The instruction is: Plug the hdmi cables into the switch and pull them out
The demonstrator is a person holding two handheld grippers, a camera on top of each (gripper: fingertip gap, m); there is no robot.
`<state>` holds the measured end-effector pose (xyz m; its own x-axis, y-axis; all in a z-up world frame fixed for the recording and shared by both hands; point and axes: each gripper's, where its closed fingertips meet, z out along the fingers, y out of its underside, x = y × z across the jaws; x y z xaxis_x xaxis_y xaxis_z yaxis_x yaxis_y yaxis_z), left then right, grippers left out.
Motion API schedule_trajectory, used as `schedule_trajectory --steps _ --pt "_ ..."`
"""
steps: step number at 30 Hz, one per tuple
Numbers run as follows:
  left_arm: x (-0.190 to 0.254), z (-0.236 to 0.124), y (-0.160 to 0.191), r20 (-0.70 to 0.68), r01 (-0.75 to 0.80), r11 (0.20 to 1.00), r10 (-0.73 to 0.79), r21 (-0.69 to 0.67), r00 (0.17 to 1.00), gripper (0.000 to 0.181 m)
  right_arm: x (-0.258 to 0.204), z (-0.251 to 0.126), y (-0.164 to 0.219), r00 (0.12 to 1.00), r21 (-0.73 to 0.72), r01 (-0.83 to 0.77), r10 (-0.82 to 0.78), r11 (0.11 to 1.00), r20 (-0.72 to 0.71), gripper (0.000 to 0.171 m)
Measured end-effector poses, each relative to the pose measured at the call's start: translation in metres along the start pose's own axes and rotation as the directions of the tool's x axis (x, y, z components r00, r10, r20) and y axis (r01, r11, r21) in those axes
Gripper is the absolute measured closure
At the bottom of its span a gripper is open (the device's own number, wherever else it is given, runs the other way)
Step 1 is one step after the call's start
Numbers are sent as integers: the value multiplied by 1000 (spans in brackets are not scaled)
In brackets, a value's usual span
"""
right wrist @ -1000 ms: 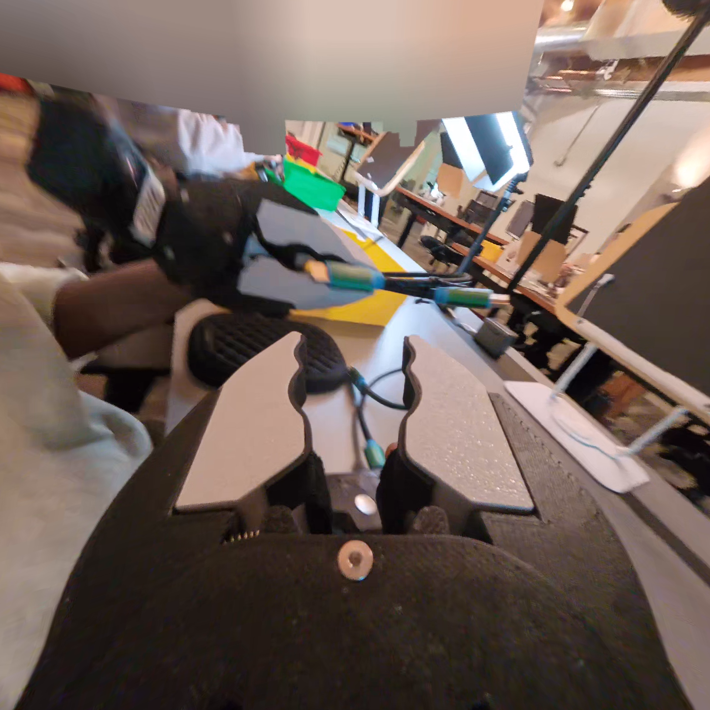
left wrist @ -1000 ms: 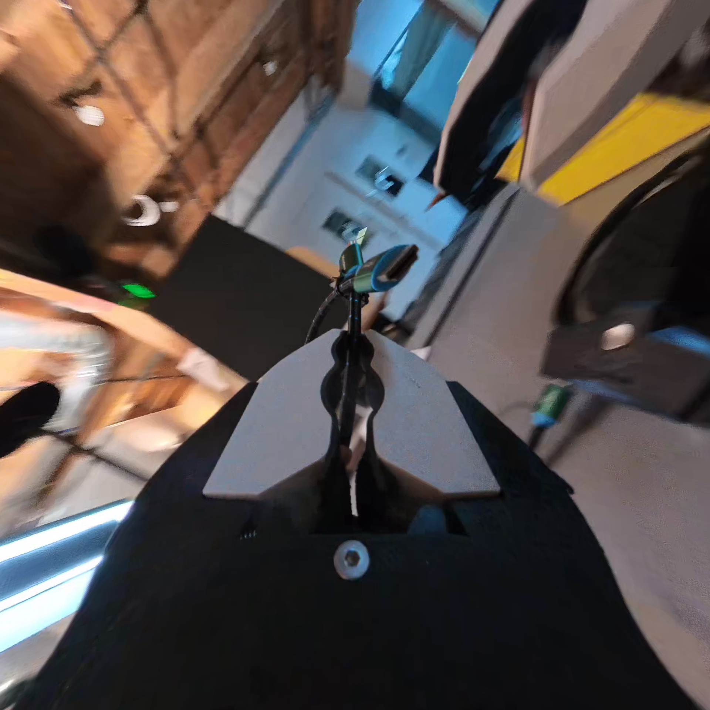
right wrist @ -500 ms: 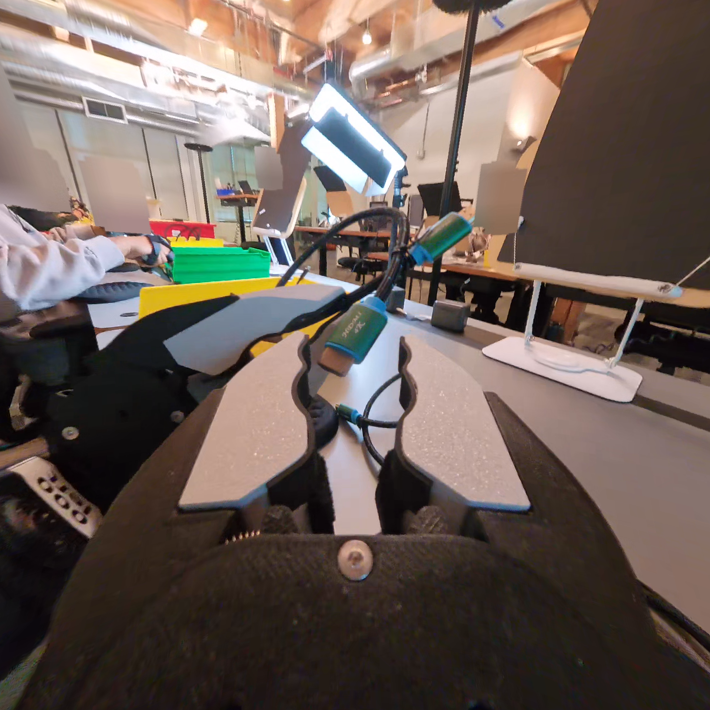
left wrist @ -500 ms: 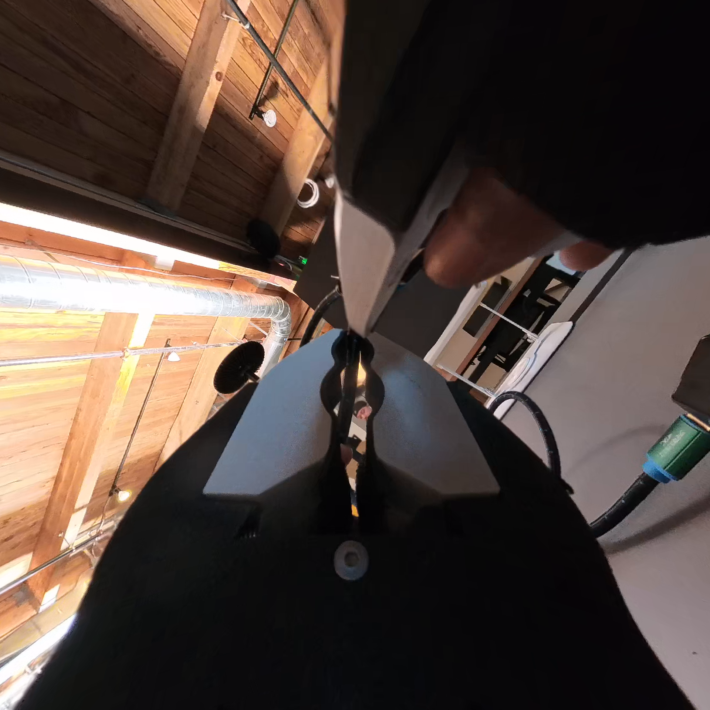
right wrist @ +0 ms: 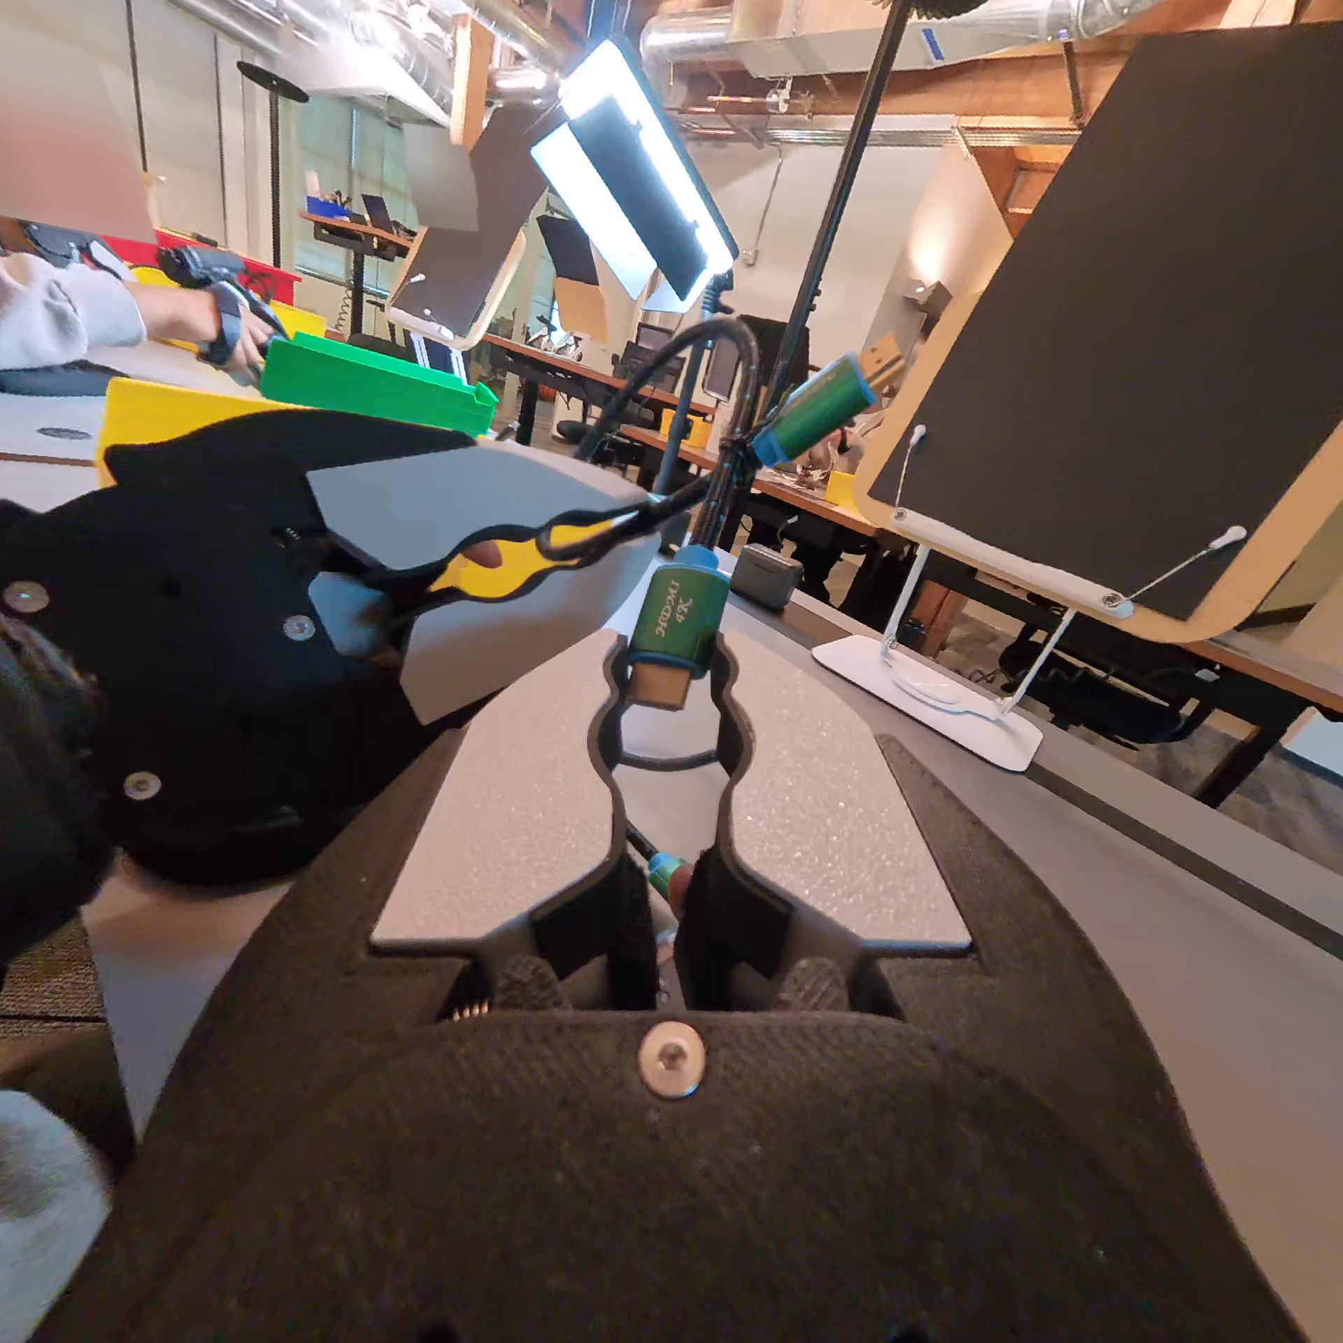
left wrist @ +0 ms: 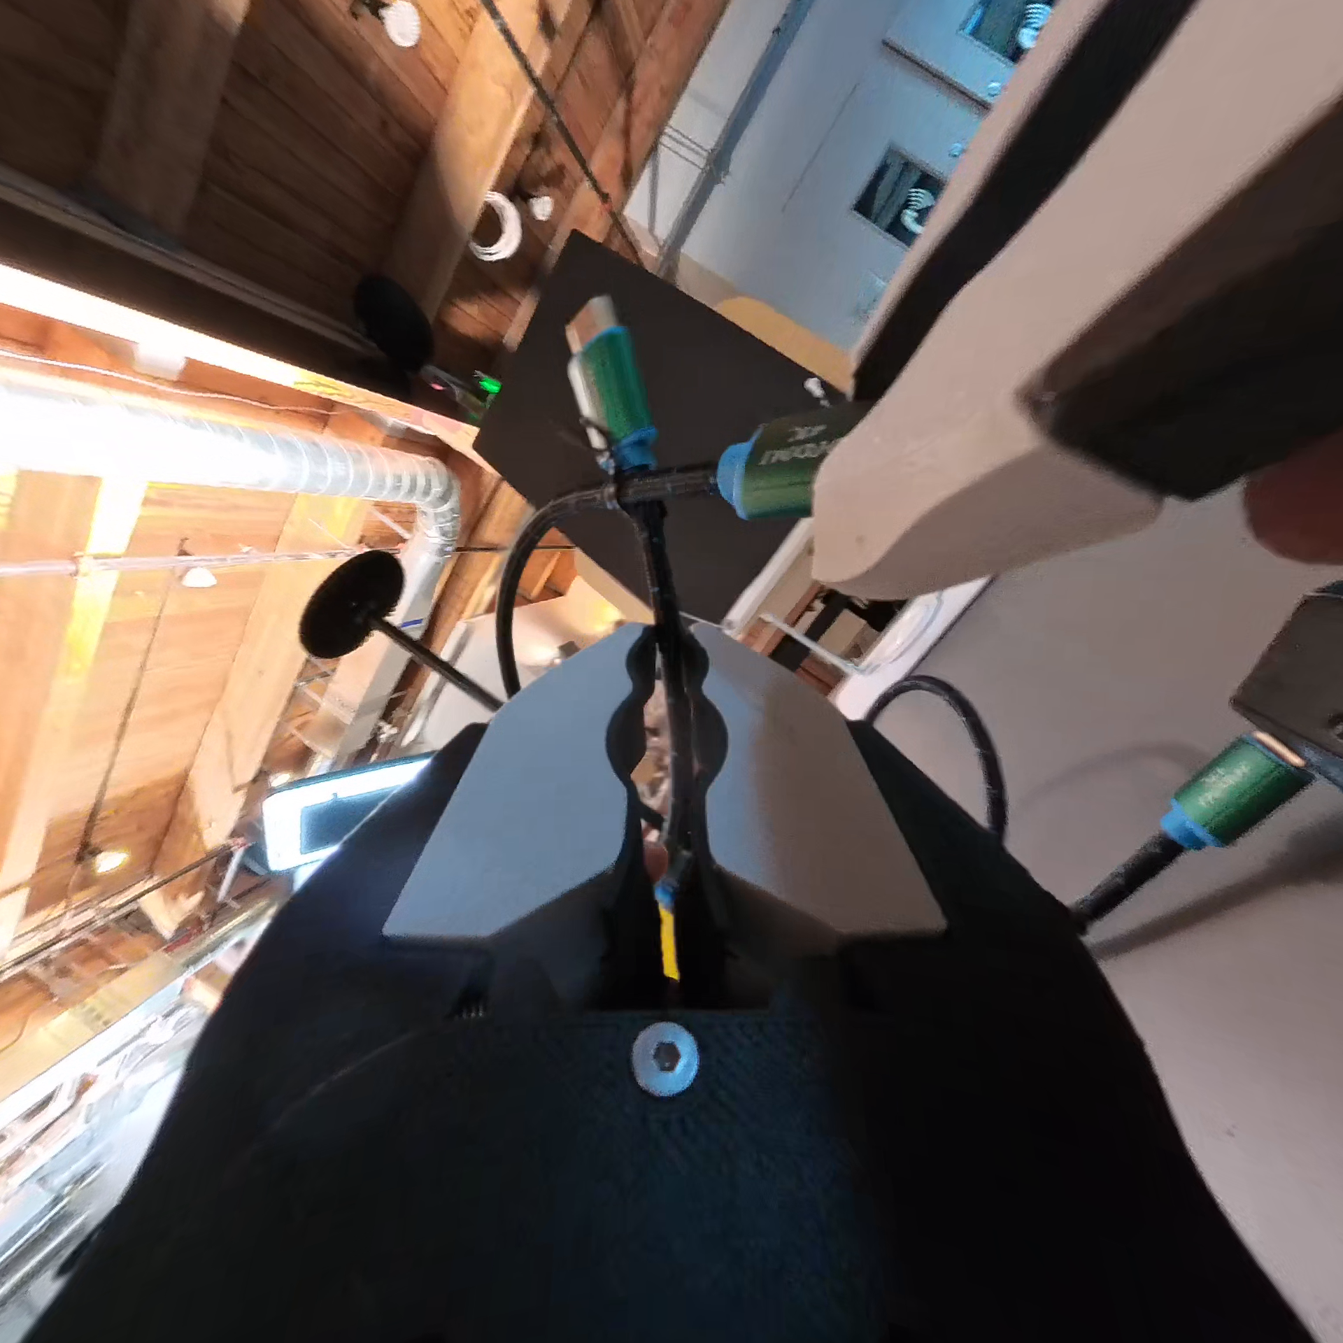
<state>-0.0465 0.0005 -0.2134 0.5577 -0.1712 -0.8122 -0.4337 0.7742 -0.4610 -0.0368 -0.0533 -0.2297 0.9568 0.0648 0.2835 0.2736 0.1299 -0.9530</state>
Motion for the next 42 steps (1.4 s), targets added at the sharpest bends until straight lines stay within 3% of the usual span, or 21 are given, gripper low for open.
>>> schedule_trajectory --steps 2,4,6,12,17,21,22,24,26,29,32,34,37,39,42 --pt "12 1 -2 -63 29 1000 -29 3 998 173 4 -1 3 1000 -8 14 -14 1000 -5 149" --pt "14 2 -4 -66 85 996 -85 1 994 159 2 -1 5 999 -1 39 -38 999 11 150" --pt "21 4 0 -128 216 975 -220 -46 967 158 -7 -1 2 998 26 52 -53 998 46 150" --pt "13 4 6 -260 651 751 -655 -114 710 175 -13 3 10 991 1 123 -123 992 48 150" --pt "13 6 9 -261 766 632 -764 -118 590 176 -18 6 11 975 1 222 -222 975 1 150" --pt "15 7 9 -279 888 441 -876 -128 394 175 -18 9 14 966 -10 260 -260 966 -16 151" --pt "16 8 6 -318 896 428 -871 -116 375 175 -16 8 15 964 -9 264 -264 965 -18 151" --pt "19 8 6 -364 868 479 -838 -131 407 167 -10 5 17 953 -23 300 -301 954 -24 151" --pt "15 5 1 -404 795 603 -743 -59 534 157 -3 2 16 933 -31 358 -359 933 -32 151" --pt "11 0 -1 -370 499 861 -435 96 821 148 2 -2 14 907 -77 420 -420 904 11 151" --pt "7 -11 -12 -239 154 944 -84 291 967 145 7 -7 6 890 -95 456 -456 885 17 151" --pt "5 -15 -18 -175 73 938 -14 339 984 141 10 -11 3 886 -110 463 -463 880 28 151" --pt "-5 -21 -28 -129 138 907 -94 397 987 139 15 -16 -2 888 -121 458 -460 880 20 151" --pt "0 -22 -31 -229 251 883 -170 397 959 139 21 -18 -4 903 -140 425 -430 894 -3 151" --pt "19 -41 -47 -523 479 768 -224 424 822 140 28 -19 -2 912 -156 404 -411 901 -13 152"
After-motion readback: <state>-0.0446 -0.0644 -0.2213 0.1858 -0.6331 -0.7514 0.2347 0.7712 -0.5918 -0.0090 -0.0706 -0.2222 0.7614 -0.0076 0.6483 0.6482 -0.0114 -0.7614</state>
